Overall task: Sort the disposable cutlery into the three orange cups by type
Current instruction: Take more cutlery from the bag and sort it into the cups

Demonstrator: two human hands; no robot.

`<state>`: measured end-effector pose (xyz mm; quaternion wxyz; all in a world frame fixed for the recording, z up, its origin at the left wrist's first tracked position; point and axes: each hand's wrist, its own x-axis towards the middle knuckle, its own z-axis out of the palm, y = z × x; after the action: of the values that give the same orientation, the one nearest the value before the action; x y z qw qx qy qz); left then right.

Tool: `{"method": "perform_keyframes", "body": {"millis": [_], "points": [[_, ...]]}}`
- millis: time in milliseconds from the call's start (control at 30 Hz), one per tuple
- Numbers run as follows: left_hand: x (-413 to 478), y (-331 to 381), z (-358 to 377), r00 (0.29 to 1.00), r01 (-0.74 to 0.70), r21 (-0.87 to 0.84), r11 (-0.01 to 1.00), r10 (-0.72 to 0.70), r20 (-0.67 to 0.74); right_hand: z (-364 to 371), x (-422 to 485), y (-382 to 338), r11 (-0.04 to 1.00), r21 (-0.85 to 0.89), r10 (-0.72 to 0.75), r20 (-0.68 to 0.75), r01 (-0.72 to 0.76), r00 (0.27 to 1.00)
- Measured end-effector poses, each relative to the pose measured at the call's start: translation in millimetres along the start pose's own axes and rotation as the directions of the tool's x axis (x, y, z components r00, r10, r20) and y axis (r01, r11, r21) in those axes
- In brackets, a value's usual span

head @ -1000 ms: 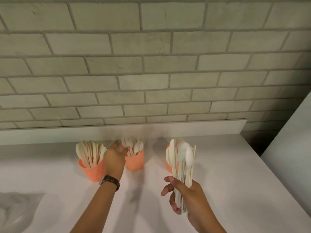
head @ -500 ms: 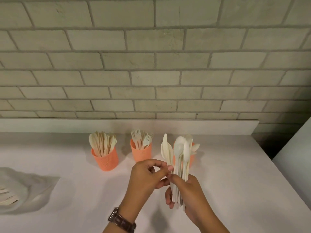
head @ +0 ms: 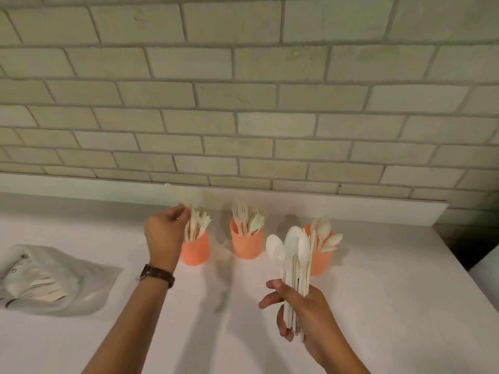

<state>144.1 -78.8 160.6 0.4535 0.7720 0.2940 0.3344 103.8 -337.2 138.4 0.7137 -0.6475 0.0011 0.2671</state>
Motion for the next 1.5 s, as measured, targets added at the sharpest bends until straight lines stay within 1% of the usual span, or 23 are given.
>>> {"method": "perform_keyframes", "body": {"millis": [67,167,233,300,333,367,400,433,467,500,567,633,667,700,733,767,833,900,1000,1100,1167,1267,1500], "points": [[17.3,-24.3,5.4,1.000,0.001,0.107,0.994,0.000,-0.003,1.3,1.5,2.1,1.000,0.001,-0.002,0.000,0.002,1.000],[26.9,-55.9,14.6,0.992,0.066,0.231,0.971,-0.089,0.089,2.9,3.5,3.5,1.000,0.012,-0.002,0.005,0.002,1.000],[23.6,-65.6,18.1,0.984,0.104,0.265,0.958,-0.137,0.109,2.9,4.1,3.0,1.000,0.017,-0.003,0.010,0.003,1.000],[11.9,-61.1,20.4,0.992,0.099,0.232,0.968,-0.115,0.054,1.7,4.4,0.6,0.999,0.033,-0.006,0.018,0.006,1.000],[2.7,-53.2,21.4,0.996,0.082,0.186,0.979,-0.089,0.030,1.0,4.3,-1.0,0.999,0.049,-0.009,0.027,0.008,1.000],[-7.9,-42.2,22.5,0.996,0.071,0.119,0.990,-0.076,0.038,0.1,4.1,-2.4,0.997,0.072,-0.013,0.042,0.010,0.999],[-19.5,-29.8,23.8,0.993,0.079,0.046,0.996,-0.083,0.088,-0.7,3.7,-3.5,0.995,0.099,-0.016,0.059,0.010,0.998],[-33.5,-16.4,24.8,0.980,0.093,-0.015,0.996,-0.089,0.180,-1.8,3.4,-4.5,0.992,0.128,-0.018,0.075,0.008,0.997],[-49.4,-2.9,24.9,0.947,0.115,-0.050,0.992,-0.094,0.306,-2.9,3.0,-5.0,0.988,0.155,-0.019,0.088,0.005,0.996],[-65.7,10.1,24.8,0.892,0.143,-0.069,0.987,-0.098,0.441,-3.9,2.6,-5.4,0.985,0.173,-0.020,0.096,0.004,0.995],[-94.4,32.8,21.9,0.751,0.200,-0.093,0.975,-0.091,0.654,-5.0,1.0,-6.1,0.983,0.181,-0.021,0.100,0.002,0.995],[-116.4,49.6,18.7,0.639,0.241,-0.136,0.961,-0.052,0.767,-5.6,-0.6,-5.9,0.987,0.158,-0.024,0.084,0.010,0.996],[-124.5,53.5,18.8,0.608,0.223,-0.143,0.964,-0.023,0.794,-5.7,-1.1,-5.6,0.989,0.143,-0.031,0.071,0.021,0.997],[-132.1,56.3,19.7,0.599,0.179,-0.144,0.973,0.008,0.801,-5.9,-1.3,-4.8,0.991,0.126,-0.043,0.056,0.036,0.998],[-137.8,57.2,21.5,0.627,0.121,-0.135,0.983,0.029,0.778,-5.8,-2.0,-4.4,0.993,0.104,-0.055,0.039,0.051,0.998],[-141.8,56.5,24.1,0.678,0.081,-0.122,0.989,0.035,0.735,-5.7,-2.6,-3.9,0.995,0.076,-0.066,0.019,0.064,0.998],[-145.5,55.1,28.2,0.755,0.065,-0.117,0.991,0.027,0.655,-5.8,-3.7,-2.3,0.997,0.008,-0.080,-0.027,0.081,0.996],[-148.1,55.0,29.9,0.781,0.079,-0.120,0.990,0.013,0.624,-5.7,-6.0,-2.6,0.995,-0.044,-0.091,-0.059,0.088,0.994],[-149.4,57.4,29.4,0.797,0.094,-0.135,0.986,0.007,0.603,-3.6,-10.4,-7.7,0.988,-0.093,-0.125,-0.048,0.120,0.991],[-147.8,58.8,30.3,0.782,0.138,-0.150,0.979,-0.016,0.623,-5.3,-12.1,-10.1,0.986,-0.103,-0.130,-0.024,0.127,0.991],[-145.1,60.6,29.8,0.733,0.191,-0.185,0.964,-0.014,0.680,-9.2,-13.2,-11.1,0.986,-0.084,-0.143,-0.009,0.142,0.990],[-141.9,60.7,29.4,0.672,0.212,-0.219,0.952,0.021,0.740,-16.6,-16.2,-13.2,0.982,-0.052,-0.181,0.024,0.182,0.983],[-143.4,64.7,39.4,0.661,0.280,-0.282,0.918,0.028,0.750,-30.5,-19.4,-11.0,0.984,0.018,-0.178,-0.017,0.179,0.984]]}}
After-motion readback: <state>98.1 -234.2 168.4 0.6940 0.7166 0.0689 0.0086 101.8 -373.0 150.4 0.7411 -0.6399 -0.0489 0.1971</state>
